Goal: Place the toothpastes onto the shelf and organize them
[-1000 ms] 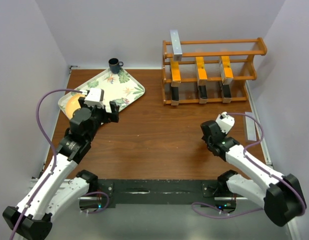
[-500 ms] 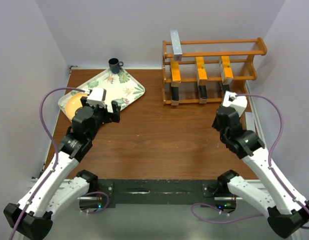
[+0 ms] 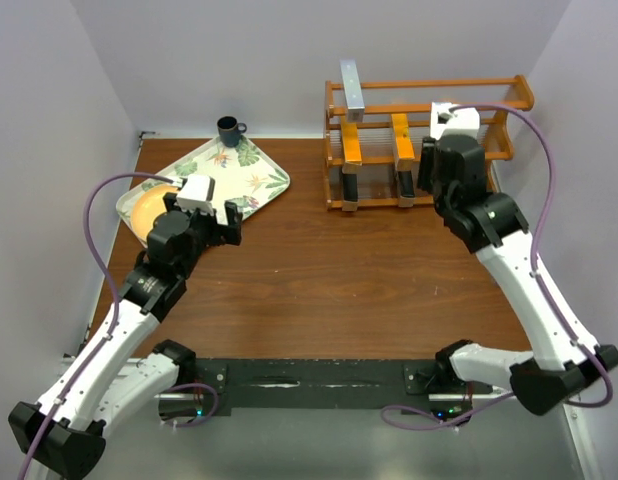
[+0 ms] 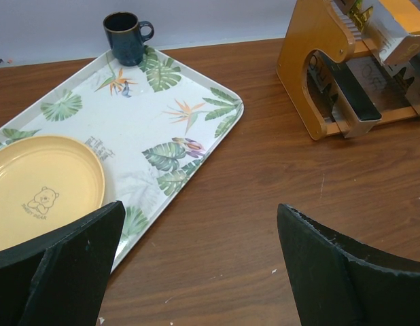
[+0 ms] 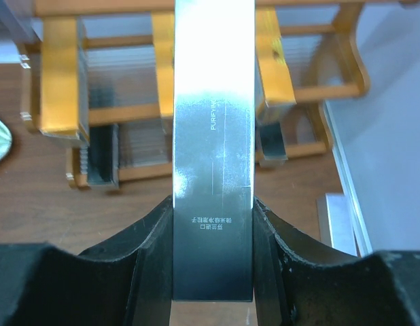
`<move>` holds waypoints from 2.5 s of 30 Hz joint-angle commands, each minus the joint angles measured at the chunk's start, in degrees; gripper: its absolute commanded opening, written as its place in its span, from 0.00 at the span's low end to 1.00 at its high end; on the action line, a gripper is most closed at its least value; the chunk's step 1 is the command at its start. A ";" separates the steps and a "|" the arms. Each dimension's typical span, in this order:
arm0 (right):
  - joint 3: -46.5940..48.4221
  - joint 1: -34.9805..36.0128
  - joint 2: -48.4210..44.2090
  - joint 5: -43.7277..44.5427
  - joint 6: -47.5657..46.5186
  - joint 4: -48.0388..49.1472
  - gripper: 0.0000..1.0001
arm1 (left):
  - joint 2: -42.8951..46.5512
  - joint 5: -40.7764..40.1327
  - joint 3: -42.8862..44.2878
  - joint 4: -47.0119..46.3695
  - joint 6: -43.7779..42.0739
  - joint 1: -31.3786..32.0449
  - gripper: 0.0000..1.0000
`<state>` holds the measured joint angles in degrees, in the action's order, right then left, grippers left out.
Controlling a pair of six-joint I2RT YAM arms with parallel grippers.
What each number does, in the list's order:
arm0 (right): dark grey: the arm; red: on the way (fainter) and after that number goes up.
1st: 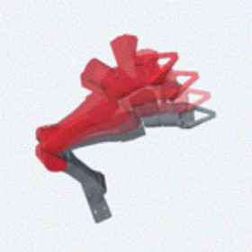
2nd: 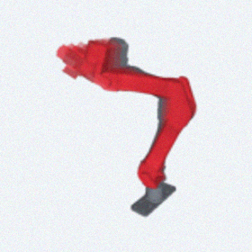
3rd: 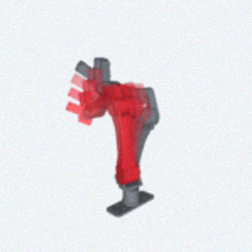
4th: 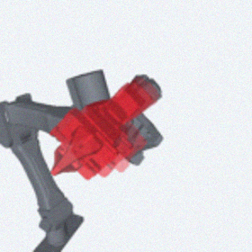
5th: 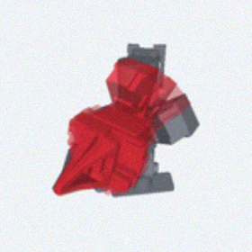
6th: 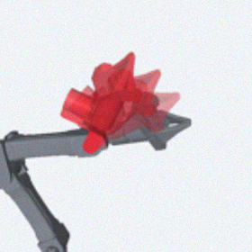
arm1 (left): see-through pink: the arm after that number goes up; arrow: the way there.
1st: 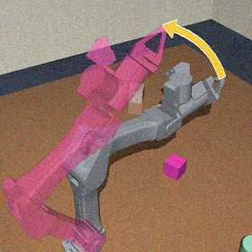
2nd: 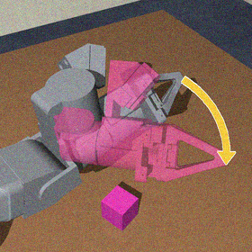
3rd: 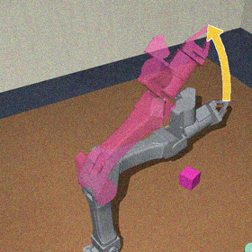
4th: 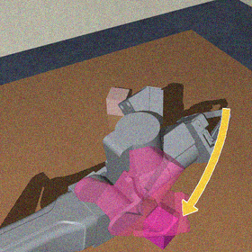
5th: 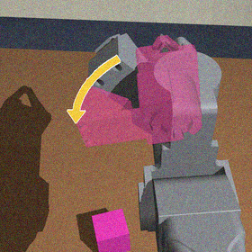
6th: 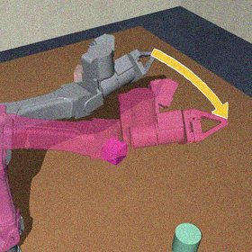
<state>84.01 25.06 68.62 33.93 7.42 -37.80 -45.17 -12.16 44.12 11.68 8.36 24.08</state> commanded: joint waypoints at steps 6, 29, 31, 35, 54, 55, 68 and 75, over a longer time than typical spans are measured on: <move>16.79 -6.24 13.28 -15.02 -5.22 7.92 0.14 | -2.29 0.39 0.00 -1.31 -0.10 0.01 1.00; 50.11 -18.03 44.66 -37.44 -4.52 5.54 0.13 | -6.95 1.44 0.53 -1.31 -0.63 -0.08 1.00; 50.12 -18.03 45.02 -38.06 -3.56 6.42 0.13 | -6.95 1.79 0.62 -1.40 -0.71 -0.08 1.00; 50.20 -18.03 45.72 -38.94 -2.24 6.69 0.16 | -7.04 2.06 0.71 -1.31 -0.71 -0.08 1.00; 47.57 -17.85 43.97 -34.46 -0.48 3.35 0.29 | -6.51 2.23 0.62 -1.49 -0.71 -0.08 1.00; 47.57 -17.85 44.06 -34.37 -0.56 3.26 0.29 | -6.60 2.23 0.62 -1.49 -0.71 -0.08 1.00; 46.95 -16.62 44.59 -34.11 -0.65 3.00 0.41 | -6.78 2.23 0.53 -1.66 -0.71 -0.08 1.00; 45.63 -16.18 43.88 -33.15 0.49 3.44 0.47 | -6.43 2.23 0.53 -1.66 -0.80 -0.08 1.00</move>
<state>130.37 8.36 115.96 -0.64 6.59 -35.99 -52.18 -10.63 44.12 11.68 8.34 24.05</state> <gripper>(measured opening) 0.460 0.996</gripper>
